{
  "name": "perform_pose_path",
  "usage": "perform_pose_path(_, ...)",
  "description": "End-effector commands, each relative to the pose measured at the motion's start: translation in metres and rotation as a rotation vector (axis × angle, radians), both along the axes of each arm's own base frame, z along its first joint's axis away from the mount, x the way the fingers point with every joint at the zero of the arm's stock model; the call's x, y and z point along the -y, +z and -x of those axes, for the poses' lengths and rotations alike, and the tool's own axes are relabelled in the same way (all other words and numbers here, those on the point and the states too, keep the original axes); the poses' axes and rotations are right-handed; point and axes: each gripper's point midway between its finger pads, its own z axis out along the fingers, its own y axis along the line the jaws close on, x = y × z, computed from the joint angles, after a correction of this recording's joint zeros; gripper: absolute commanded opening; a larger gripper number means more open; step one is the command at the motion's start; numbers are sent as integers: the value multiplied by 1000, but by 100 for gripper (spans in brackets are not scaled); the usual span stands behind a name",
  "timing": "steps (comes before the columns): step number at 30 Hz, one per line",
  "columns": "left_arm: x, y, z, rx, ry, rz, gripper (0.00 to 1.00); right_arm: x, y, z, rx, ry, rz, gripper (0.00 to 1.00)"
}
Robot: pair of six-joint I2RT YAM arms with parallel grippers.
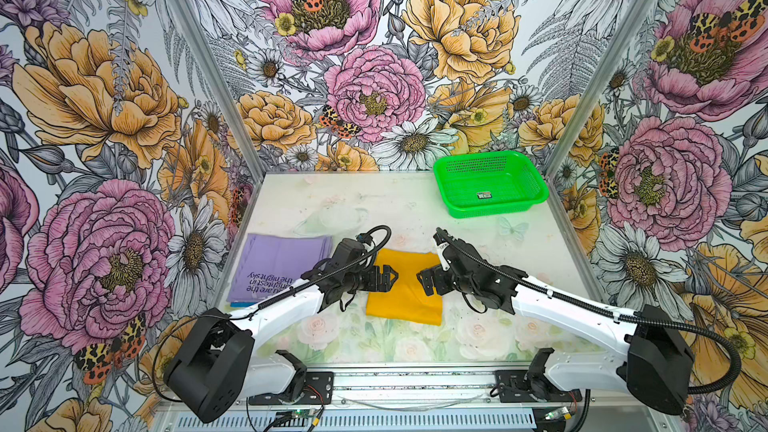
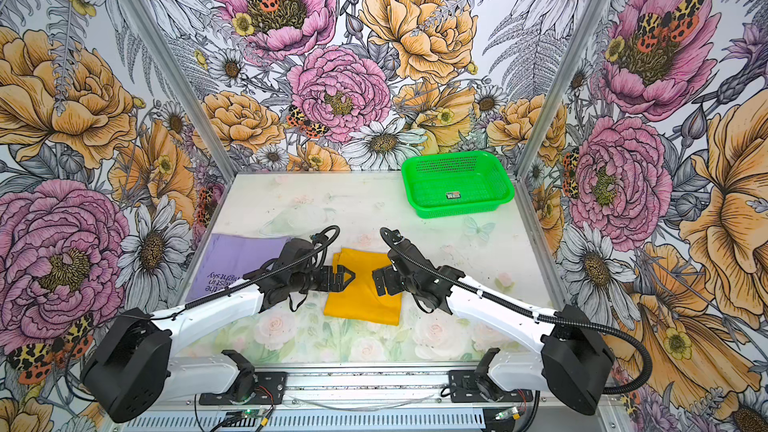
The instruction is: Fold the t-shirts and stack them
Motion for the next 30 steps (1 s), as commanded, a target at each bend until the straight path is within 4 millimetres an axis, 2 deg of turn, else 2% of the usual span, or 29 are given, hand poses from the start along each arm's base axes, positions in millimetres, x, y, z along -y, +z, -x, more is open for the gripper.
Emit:
perform_pose_path(1, -1, -6, -5, 3, 31, -9, 99, 16, 10, -21, 57, -67, 62, 99)
perform_pose_path(6, 2, -14, 1, -14, 26, -3, 99, 19, 13, -42, -16, -83, -5, 100)
perform_pose_path(11, 0, -29, 8, -52, 34, -28, 99, 26, -8, -62, -140, -118, -61, 99)
perform_pose_path(17, -9, -48, 21, -95, 58, -64, 99, 19, -26, -62, -189, -85, -43, 100)
perform_pose_path(21, -15, -53, 28, -106, 78, -78, 99, 20, -41, -60, -221, -91, -20, 99)
perform_pose_path(23, -17, -49, 29, -96, 84, -78, 99, 26, -46, -59, -224, -116, -1, 99)
perform_pose_path(30, -22, -4, 16, -12, 92, -49, 99, 47, -61, -49, -263, -201, 66, 100)
